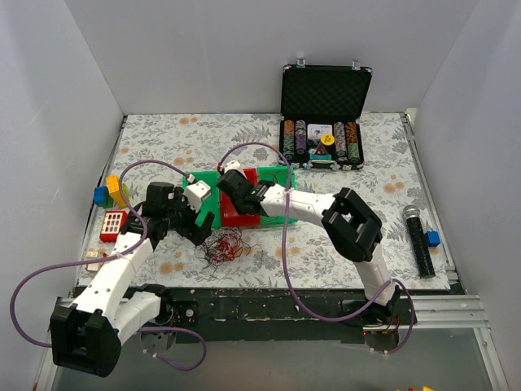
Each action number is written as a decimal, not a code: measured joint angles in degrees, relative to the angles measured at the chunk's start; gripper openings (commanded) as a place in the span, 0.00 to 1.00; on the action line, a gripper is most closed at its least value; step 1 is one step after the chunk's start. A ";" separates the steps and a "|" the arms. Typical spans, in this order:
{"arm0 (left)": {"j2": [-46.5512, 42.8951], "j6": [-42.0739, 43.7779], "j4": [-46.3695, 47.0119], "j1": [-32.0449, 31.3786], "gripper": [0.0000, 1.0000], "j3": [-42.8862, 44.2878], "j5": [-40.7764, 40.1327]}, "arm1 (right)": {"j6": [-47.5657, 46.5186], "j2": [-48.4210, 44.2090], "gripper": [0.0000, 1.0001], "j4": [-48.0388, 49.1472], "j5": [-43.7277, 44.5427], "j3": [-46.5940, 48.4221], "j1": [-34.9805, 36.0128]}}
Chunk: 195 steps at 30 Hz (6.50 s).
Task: Untangle the cables
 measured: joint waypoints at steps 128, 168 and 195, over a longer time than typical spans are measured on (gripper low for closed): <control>6.43 10.56 0.15 -1.16 0.10 -4.87 8.83 | 4.59 -34.84 0.39 30.10 -20.92 -51.93 5.92; 4.42 10.51 -1.84 -1.16 0.00 -3.87 6.16 | 6.97 -45.64 0.12 26.75 -11.13 -58.75 5.92; -4.68 10.54 -13.38 -1.16 0.01 3.37 11.52 | 9.46 -23.43 0.44 35.67 -22.88 -37.64 6.29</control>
